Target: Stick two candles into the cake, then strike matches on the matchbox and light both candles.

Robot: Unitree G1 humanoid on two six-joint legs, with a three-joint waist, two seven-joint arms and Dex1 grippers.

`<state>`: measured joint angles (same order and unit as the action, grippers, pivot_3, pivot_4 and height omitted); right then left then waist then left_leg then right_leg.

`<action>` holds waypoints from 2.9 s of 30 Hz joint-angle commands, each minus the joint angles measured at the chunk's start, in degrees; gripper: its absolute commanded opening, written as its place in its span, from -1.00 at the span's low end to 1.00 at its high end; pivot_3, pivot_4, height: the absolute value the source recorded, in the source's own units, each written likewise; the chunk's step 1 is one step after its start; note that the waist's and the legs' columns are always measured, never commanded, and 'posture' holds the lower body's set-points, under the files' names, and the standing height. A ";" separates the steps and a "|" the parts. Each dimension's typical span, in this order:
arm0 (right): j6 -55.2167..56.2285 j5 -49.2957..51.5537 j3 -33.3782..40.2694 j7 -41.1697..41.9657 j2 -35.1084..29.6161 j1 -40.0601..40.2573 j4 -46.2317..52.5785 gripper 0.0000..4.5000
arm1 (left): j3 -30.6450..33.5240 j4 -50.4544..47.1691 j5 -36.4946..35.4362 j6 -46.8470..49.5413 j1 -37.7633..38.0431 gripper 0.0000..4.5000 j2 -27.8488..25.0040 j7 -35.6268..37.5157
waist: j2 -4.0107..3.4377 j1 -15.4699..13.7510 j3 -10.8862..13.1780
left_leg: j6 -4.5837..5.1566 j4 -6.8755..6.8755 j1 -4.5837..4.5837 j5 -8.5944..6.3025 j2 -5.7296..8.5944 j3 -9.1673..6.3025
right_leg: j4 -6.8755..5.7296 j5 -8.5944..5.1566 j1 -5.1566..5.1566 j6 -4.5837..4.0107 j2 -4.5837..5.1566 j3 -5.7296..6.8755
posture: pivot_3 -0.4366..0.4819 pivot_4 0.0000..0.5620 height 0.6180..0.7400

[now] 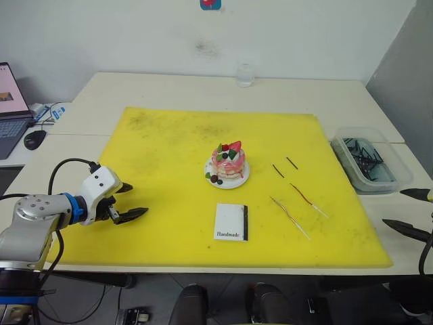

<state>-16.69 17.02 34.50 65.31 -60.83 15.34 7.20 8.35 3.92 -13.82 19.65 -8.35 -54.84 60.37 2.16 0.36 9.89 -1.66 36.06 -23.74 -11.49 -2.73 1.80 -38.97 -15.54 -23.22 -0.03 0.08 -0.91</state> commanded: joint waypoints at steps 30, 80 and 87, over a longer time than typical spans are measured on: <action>0.90 0.27 0.22 -0.02 0.05 -1.15 0.53 0.99 | 2.61 -0.41 -1.53 -0.83 0.14 1.00 -1.16 0.07 | 0.00 -0.02 0.00 | 0.00 0.01 0.00 0.00 0.00 0.01 | -0.01 0.00 0.00 0.00 0.00 0.00 | -0.05 -0.47 1.00; -15.06 0.37 -23.40 -21.86 13.80 -10.15 14.99 0.99 | -10.05 -40.42 -23.05 13.80 1.68 1.00 12.53 -4.51 | -0.03 -0.10 0.00 | 0.01 0.14 -0.03 0.01 0.05 -0.11 | -0.03 0.06 0.05 0.09 -0.19 -0.03 | -0.05 -0.47 1.00; -16.65 -1.31 -24.88 -22.01 12.67 -9.04 15.74 0.25 | -10.33 -40.17 -23.30 14.35 0.69 1.00 12.17 -4.86 | -0.03 -0.13 -0.01 | 0.01 0.13 -0.04 0.01 0.06 -0.11 | -0.03 0.06 0.05 0.09 -0.31 -0.04 | -0.05 -0.47 1.00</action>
<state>-33.20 16.88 9.11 43.67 -47.09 5.98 22.16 -2.05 -34.93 -36.33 34.41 -7.12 -42.46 55.62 2.13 0.22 9.88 -1.65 36.20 -23.78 -11.48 -2.67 1.68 -39.00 -15.48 -23.18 0.06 -0.23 -0.96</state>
